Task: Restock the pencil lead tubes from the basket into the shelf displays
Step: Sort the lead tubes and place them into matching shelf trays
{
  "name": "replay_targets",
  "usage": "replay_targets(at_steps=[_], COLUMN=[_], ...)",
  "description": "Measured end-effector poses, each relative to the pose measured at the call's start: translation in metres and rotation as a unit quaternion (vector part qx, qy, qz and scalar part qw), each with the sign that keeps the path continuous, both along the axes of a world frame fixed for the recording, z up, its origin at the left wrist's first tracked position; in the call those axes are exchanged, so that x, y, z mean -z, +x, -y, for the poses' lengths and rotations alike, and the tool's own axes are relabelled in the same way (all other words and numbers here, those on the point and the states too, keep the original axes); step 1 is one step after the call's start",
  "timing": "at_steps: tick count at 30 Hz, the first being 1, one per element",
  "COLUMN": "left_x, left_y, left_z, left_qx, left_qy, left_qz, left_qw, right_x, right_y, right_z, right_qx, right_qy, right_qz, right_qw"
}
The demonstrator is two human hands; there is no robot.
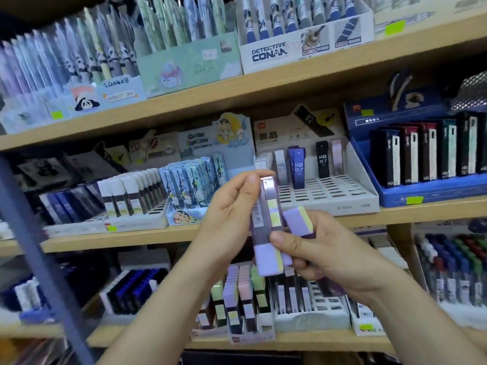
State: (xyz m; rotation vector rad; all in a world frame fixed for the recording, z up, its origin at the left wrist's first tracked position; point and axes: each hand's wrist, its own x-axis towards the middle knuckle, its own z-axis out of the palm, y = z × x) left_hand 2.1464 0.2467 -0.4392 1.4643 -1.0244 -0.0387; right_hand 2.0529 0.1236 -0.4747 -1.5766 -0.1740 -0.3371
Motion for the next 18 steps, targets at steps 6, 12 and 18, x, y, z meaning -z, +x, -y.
replay_targets(at_steps=[6,12,18], left_x=[0.005,0.014,0.031], left_y=[0.01,0.023,0.03], left_z=[-0.026,-0.044,-0.059], left_qx=[-0.022,-0.068,-0.077], left_qy=[-0.025,-0.091,-0.098], left_qz=[-0.052,-0.06,-0.075], left_qw=[0.998,0.992,0.989], right_x=[0.005,0.01,0.018], right_y=[0.008,0.011,0.021], right_z=[-0.007,-0.012,-0.019], right_qx=[0.015,0.016,-0.006], right_qy=[-0.014,-0.009,-0.001], right_qz=[-0.022,-0.046,-0.025], right_qw=[1.0,0.999,1.0])
